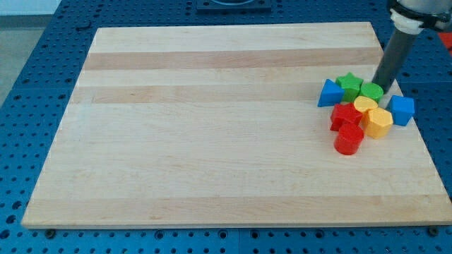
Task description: Push the blue cube towards the group of the blocks
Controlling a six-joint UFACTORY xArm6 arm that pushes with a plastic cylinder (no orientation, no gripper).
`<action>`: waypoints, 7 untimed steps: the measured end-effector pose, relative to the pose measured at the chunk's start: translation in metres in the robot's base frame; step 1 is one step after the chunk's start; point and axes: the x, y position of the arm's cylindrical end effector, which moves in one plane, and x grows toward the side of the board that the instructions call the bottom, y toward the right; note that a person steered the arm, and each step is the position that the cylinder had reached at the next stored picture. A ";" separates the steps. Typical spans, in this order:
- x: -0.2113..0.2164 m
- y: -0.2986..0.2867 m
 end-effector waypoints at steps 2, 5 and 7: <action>-0.005 0.041; 0.007 0.043; 0.014 0.032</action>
